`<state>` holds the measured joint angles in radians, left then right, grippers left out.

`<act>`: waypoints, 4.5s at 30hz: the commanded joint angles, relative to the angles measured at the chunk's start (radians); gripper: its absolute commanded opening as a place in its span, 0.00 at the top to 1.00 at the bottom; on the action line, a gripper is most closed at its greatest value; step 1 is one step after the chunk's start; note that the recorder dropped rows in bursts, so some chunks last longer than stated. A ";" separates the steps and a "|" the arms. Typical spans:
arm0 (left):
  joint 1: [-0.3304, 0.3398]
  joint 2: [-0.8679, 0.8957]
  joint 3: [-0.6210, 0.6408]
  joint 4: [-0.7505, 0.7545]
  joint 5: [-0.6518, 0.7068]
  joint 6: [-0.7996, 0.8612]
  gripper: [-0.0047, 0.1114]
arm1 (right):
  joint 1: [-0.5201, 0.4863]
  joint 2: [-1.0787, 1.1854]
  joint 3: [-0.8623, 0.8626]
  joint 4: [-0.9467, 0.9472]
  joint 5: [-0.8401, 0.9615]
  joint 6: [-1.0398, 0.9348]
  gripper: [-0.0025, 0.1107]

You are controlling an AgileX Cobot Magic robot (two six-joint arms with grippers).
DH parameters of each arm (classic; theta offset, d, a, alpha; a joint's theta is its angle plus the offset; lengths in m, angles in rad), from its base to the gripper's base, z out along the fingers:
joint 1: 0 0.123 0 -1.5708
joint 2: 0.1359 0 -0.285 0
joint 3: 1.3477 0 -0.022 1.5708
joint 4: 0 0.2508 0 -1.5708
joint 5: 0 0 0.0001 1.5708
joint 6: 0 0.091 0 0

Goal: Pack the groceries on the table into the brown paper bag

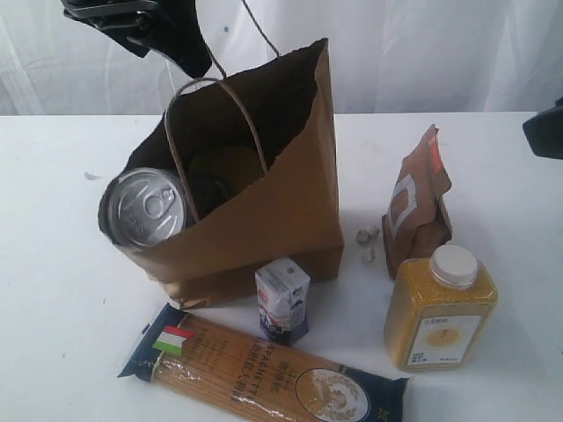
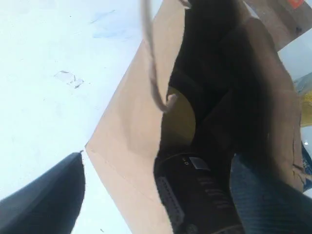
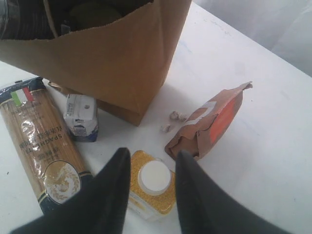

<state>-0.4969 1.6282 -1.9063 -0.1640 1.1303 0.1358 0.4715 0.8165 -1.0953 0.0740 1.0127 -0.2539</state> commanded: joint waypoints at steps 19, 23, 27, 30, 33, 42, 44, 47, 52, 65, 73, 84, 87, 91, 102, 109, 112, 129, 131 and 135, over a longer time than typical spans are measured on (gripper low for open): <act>-0.004 0.147 0.092 0.164 -0.065 -0.115 0.76 | -0.005 -0.008 0.001 0.015 -0.055 -0.004 0.71; -0.004 0.143 0.039 0.181 -0.059 -0.117 0.73 | -0.005 -0.003 0.001 0.022 -0.068 -0.004 0.71; -0.004 0.135 0.005 0.184 -0.039 -0.117 0.51 | -0.005 0.021 0.001 0.059 -0.034 0.000 0.71; -0.004 0.105 -0.002 0.184 0.005 -0.115 0.36 | -0.005 0.041 0.001 0.059 -0.024 0.000 0.71; -0.004 0.052 -0.002 0.176 0.048 -0.100 0.32 | -0.005 0.050 0.001 0.059 -0.026 0.000 0.71; -0.004 -0.105 0.000 0.003 0.069 -0.044 0.33 | -0.005 0.064 0.001 0.059 -0.034 0.000 0.71; -0.004 -0.102 0.002 -0.006 0.065 -0.044 0.33 | -0.005 0.064 0.001 0.061 -0.034 0.000 0.71; -0.004 -0.095 0.034 -0.031 0.060 -0.029 0.33 | -0.005 0.064 0.001 0.063 -0.031 0.000 0.71; -0.006 -0.078 0.105 -0.075 0.053 0.026 0.33 | -0.005 0.064 0.001 0.067 -0.032 0.000 0.71; -0.017 -0.027 0.134 -0.091 -0.025 0.060 0.33 | -0.005 0.064 0.001 0.067 -0.051 0.000 0.71; -0.017 0.055 0.134 -0.041 -0.102 0.060 0.33 | -0.005 0.064 0.001 0.071 -0.046 0.000 0.71; -0.017 0.106 0.102 0.118 -0.156 -0.025 0.89 | -0.005 0.064 0.001 0.071 -0.051 0.000 0.71; -0.017 0.106 0.054 0.120 -0.176 -0.025 0.96 | -0.005 0.064 0.001 0.074 -0.051 0.000 0.71; -0.015 0.106 -0.041 0.120 -0.174 -0.025 0.96 | -0.005 0.064 0.001 0.087 -0.033 -0.019 0.71; -0.015 0.109 -0.055 0.120 -0.136 -0.028 0.96 | -0.002 0.081 -0.001 0.173 0.052 -0.222 0.71; -0.015 0.111 -0.049 0.120 -0.116 -0.035 0.84 | -0.002 0.095 -0.001 0.183 0.068 -0.233 0.71; -0.015 0.111 -0.049 0.120 -0.114 -0.037 0.55 | -0.002 0.095 -0.001 0.185 0.068 -0.233 0.71; -0.015 -0.004 -0.051 0.151 -0.105 -0.077 0.25 | -0.002 0.153 -0.032 0.200 0.012 -0.428 0.47; -0.015 -0.046 -0.051 0.153 -0.062 -0.075 0.25 | 0.012 0.193 -0.052 0.215 0.012 -0.486 0.45; -0.015 -0.121 -0.051 0.158 0.079 -0.069 0.25 | 0.095 0.288 -0.104 0.217 0.009 -0.656 0.45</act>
<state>-0.5118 1.5639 -1.9526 0.0000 1.0924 0.0642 0.5160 1.0481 -1.1642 0.2753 1.0348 -0.7981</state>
